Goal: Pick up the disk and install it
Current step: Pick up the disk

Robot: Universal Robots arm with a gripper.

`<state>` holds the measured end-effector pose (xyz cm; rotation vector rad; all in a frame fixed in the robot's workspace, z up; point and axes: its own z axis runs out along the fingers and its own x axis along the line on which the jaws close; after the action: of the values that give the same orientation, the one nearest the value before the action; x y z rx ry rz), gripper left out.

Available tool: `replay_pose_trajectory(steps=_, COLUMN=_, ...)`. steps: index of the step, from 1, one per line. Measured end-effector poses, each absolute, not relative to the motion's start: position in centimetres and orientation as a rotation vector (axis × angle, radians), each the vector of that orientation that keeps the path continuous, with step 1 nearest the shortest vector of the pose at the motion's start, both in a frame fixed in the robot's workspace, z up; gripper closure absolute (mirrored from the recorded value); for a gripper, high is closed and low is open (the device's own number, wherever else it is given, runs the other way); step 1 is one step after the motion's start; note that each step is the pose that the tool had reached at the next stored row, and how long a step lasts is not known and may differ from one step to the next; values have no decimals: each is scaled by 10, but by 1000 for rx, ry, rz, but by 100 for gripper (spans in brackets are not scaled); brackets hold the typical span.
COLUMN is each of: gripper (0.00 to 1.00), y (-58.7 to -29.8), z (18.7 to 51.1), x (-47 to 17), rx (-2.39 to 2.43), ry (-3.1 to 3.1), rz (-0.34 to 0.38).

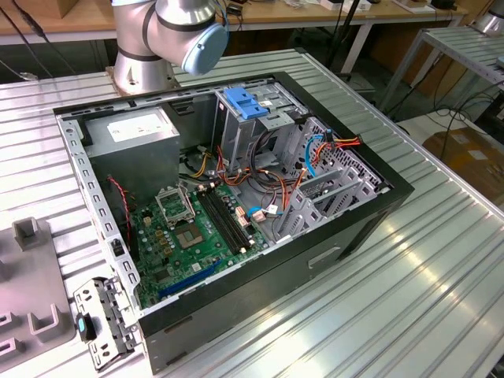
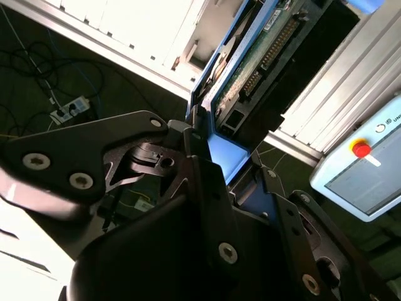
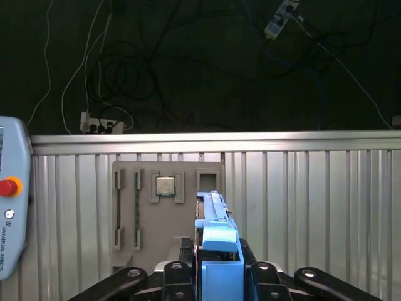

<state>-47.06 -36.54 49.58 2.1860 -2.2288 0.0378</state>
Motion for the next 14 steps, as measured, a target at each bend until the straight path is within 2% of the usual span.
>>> replay_pose_trajectory(steps=14, gripper=63, y=-365, z=500, x=-470, rx=2186, ry=-2229, rz=38)
